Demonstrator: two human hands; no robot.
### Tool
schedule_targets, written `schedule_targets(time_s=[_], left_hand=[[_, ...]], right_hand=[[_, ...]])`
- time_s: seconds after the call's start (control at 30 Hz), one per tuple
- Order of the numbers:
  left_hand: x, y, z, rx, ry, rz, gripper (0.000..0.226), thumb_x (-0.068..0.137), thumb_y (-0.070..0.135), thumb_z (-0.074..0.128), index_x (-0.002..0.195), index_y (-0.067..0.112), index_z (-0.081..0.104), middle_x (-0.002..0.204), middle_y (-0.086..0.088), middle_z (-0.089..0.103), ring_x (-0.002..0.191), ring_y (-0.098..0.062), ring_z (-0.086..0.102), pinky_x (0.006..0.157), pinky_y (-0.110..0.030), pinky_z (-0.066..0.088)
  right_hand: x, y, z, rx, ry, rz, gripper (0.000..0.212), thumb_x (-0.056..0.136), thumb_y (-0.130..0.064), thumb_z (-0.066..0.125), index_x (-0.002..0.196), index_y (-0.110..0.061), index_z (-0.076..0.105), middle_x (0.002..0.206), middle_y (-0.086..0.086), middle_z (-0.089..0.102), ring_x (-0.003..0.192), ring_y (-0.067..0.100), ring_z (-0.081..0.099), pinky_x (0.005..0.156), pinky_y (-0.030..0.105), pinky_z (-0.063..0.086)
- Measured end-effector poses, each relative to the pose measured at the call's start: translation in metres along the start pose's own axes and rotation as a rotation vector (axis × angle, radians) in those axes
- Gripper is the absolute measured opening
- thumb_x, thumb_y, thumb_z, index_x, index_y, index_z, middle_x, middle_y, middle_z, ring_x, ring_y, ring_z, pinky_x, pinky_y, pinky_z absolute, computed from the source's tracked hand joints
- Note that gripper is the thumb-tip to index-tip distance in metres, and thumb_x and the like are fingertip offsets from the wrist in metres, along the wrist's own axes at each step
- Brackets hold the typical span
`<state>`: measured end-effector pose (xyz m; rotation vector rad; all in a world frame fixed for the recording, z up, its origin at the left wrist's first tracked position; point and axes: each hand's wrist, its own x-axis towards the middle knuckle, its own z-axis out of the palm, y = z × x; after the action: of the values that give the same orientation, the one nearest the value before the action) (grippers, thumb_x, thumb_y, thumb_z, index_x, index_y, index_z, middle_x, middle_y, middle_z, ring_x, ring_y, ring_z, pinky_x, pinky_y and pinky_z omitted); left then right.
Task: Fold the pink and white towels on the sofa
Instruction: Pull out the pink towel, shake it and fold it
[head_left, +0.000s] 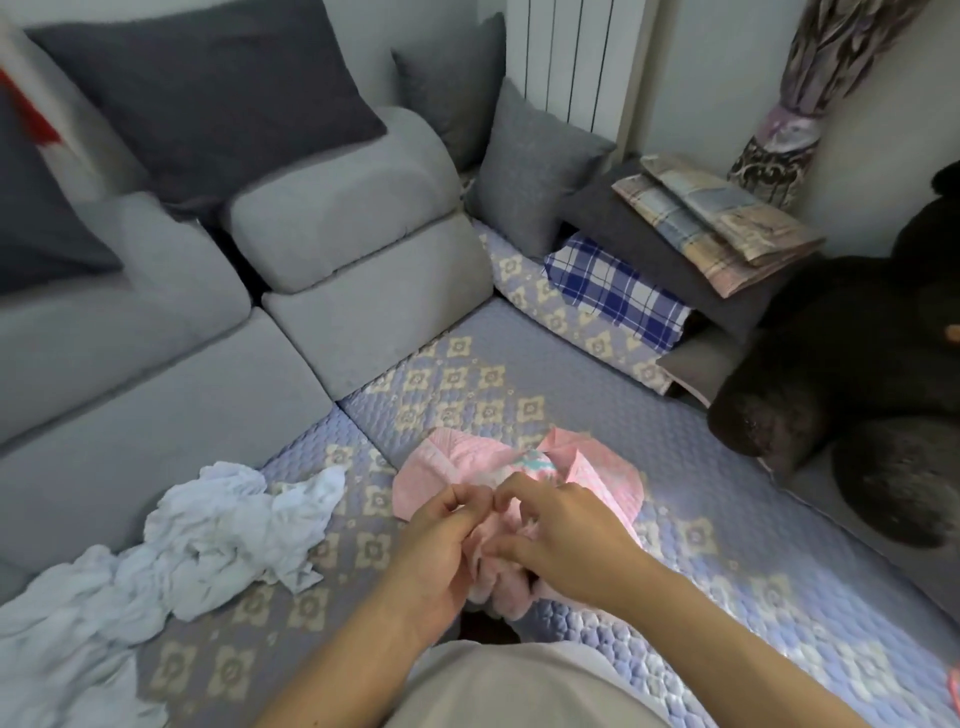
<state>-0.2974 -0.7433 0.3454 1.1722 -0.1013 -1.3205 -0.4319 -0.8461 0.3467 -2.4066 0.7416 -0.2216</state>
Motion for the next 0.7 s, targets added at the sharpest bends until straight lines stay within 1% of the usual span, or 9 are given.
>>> schedule_targets(time_s=[0.1,0.17,0.27,0.3,0.4,0.47,0.57,0.63,0.7], left_hand=[[-0.003,0.002,-0.006,-0.013,-0.054,0.025,0.017,0.085,0.008,0.068,0.098,-0.003,0.065,0.082,-0.02,0.069,0.065,-0.023,0.067,0.055,-0.03,0.057],[-0.003,0.006,-0.009,0.052,-0.044,0.032,0.019,0.091,0.003,0.063,0.104,-0.012,0.062,0.087,-0.025,0.067,0.07,-0.025,0.066,0.06,-0.03,0.057],[-0.005,0.008,-0.01,0.015,-0.027,0.026,0.009,0.096,0.0,0.056,0.097,-0.005,0.063,0.086,-0.023,0.067,0.068,-0.024,0.067,0.058,-0.029,0.057],[-0.006,0.008,-0.01,-0.023,-0.026,0.02,0.008,0.096,0.001,0.056,0.095,-0.001,0.063,0.085,-0.022,0.067,0.069,-0.024,0.067,0.058,-0.03,0.057],[-0.005,0.008,-0.014,-0.029,0.007,0.058,0.008,0.1,0.008,0.055,0.102,0.004,0.061,0.086,-0.02,0.062,0.073,-0.024,0.061,0.06,-0.031,0.056],[0.003,0.01,-0.023,0.137,0.122,0.16,0.009,0.102,0.013,0.055,0.103,0.006,0.06,0.088,-0.018,0.061,0.074,-0.023,0.056,0.06,-0.032,0.051],[0.011,0.024,-0.038,0.382,0.265,0.338,0.008,0.102,0.012,0.054,0.102,0.011,0.062,0.087,-0.017,0.065,0.079,-0.026,0.058,0.071,-0.04,0.049],[0.011,0.031,-0.047,0.521,0.186,0.395,0.012,0.102,0.011,0.055,0.098,0.018,0.063,0.082,-0.012,0.066,0.076,-0.024,0.058,0.073,-0.04,0.049],[0.005,0.029,-0.046,0.77,-0.023,0.417,0.018,0.101,0.014,0.057,0.092,0.027,0.065,0.08,0.0,0.069,0.072,-0.013,0.062,0.07,-0.027,0.051]], right_hand=[[-0.001,-0.001,0.001,-0.033,-0.051,-0.076,0.032,0.088,-0.06,0.059,0.089,-0.028,0.052,0.068,-0.006,0.061,0.065,0.013,0.052,0.064,0.035,0.045],[-0.001,-0.001,0.002,-0.023,-0.056,-0.101,0.03,0.089,-0.06,0.054,0.092,-0.03,0.052,0.069,-0.007,0.061,0.064,0.013,0.053,0.064,0.035,0.047],[0.001,-0.004,0.002,-0.013,-0.01,-0.115,0.032,0.088,-0.062,0.048,0.11,-0.039,0.054,0.079,-0.014,0.065,0.066,0.006,0.054,0.064,0.029,0.046],[0.002,-0.005,0.002,-0.019,0.01,-0.138,0.03,0.089,-0.059,0.05,0.112,-0.04,0.056,0.078,-0.016,0.065,0.064,0.004,0.052,0.063,0.028,0.046],[-0.001,-0.007,0.005,-0.03,0.112,-0.22,0.013,0.091,-0.041,0.06,0.102,-0.037,0.067,0.07,-0.012,0.067,0.06,0.008,0.056,0.056,0.028,0.047],[-0.004,-0.007,0.005,0.024,0.129,-0.223,0.011,0.092,-0.04,0.061,0.097,-0.035,0.069,0.066,-0.014,0.064,0.059,0.007,0.055,0.056,0.029,0.047],[-0.005,-0.004,-0.002,0.12,-0.008,-0.182,0.023,0.091,-0.053,0.054,0.097,-0.035,0.067,0.06,-0.025,0.053,0.059,0.002,0.05,0.058,0.018,0.039],[-0.002,-0.003,-0.006,0.114,-0.068,-0.175,0.029,0.09,-0.059,0.051,0.095,-0.035,0.066,0.061,-0.022,0.053,0.061,0.003,0.052,0.059,0.017,0.038],[0.001,-0.005,-0.008,0.112,-0.052,-0.146,0.031,0.089,-0.061,0.053,0.094,-0.033,0.068,0.064,-0.018,0.058,0.062,0.004,0.053,0.062,0.021,0.043]])
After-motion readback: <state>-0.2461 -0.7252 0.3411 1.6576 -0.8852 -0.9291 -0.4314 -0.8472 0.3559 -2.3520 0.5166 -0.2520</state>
